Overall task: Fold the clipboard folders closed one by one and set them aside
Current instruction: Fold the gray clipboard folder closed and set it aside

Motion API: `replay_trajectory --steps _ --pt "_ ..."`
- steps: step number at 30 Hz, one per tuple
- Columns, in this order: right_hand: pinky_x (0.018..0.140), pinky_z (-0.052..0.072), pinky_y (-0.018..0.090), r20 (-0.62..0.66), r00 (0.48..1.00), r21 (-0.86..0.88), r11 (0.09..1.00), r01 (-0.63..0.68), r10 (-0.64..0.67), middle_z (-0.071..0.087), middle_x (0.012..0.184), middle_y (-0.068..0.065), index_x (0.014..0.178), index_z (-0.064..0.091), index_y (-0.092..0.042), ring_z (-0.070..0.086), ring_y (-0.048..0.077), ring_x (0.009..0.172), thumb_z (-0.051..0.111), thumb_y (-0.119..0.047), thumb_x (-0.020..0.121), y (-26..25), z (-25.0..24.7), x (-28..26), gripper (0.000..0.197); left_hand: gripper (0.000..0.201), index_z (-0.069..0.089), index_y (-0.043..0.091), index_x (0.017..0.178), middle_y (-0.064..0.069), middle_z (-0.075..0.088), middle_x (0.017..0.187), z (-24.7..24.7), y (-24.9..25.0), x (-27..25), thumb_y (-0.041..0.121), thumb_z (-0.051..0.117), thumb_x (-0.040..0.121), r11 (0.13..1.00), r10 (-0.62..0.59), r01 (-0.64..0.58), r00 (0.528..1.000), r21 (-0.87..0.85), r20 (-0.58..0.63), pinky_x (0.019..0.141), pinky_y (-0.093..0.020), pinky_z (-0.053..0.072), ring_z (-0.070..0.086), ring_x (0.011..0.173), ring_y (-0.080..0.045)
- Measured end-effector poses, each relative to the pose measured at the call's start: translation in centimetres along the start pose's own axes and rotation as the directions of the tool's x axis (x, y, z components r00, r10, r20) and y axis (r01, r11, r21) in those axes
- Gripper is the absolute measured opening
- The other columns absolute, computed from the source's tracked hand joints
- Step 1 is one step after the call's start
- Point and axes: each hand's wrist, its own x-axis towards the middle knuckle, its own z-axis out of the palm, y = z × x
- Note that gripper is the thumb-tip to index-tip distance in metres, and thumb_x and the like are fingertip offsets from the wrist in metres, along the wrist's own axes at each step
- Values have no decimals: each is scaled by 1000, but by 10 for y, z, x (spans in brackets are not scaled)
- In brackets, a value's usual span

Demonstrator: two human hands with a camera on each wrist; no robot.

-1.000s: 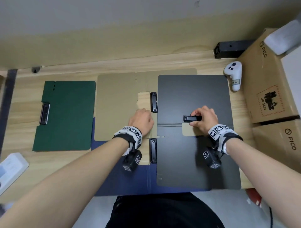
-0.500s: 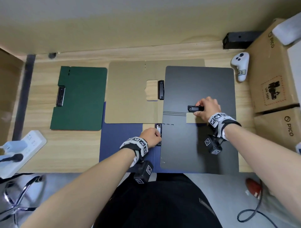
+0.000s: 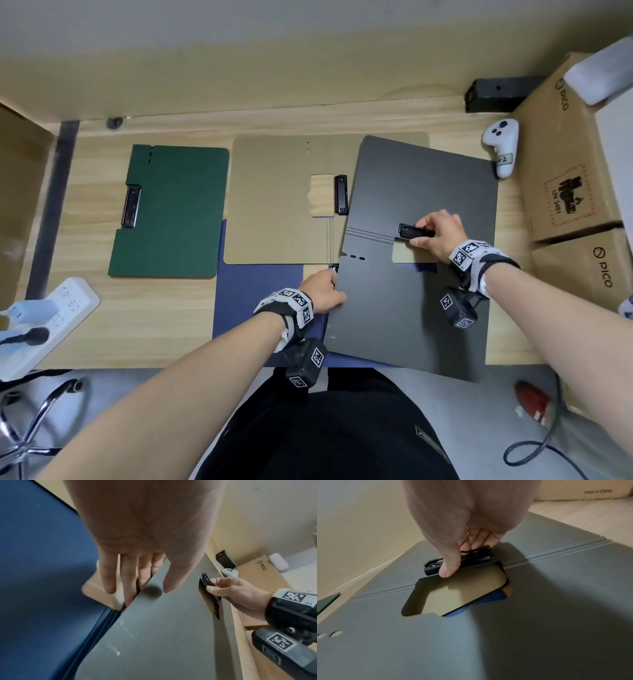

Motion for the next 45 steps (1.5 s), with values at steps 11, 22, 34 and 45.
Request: replay_trajectory --steps 11,22,34,45 --pt "99 41 37 -61 992 55 993 -105 108 63 110 9 104 69 -19 48 33 115 74 -36 80 -62 1 -4 30 26 48 17 78 -5 61 77 -79 -42 -30 19 74 83 952 -184 142 973 -272 -139 50 -33 57 60 66 -21" --pt "104 47 39 -19 925 431 838 -336 381 69 118 5 115 66 -22 63 29 112 79 -43 69 -107 37 3 53 27 53 8 108 -12 67 108 -102 -71 -52 -4 63 86 617 -206 -109 933 -780 -294 64 -27 58 66 88 -22" --pt "62 36 26 399 880 619 633 -465 257 47 57 -7 75 53 -23 38 12 56 53 -24 94 -133 27 -7 19 62 41 8 141 -16 50 142 -154 -93 -61 15 67 86 972 -157 29 817 -232 -555 109 -39 38 48 131 -33" --pt "76 41 31 176 931 277 891 -360 321 56 86 6 93 60 -10 55 27 89 66 -23 86 -97 48 -3 16 44 50 13 136 -15 60 132 -243 -102 -67 13 59 93 992 -126 61 645 -114 -754 94 -39 45 57 117 -38"
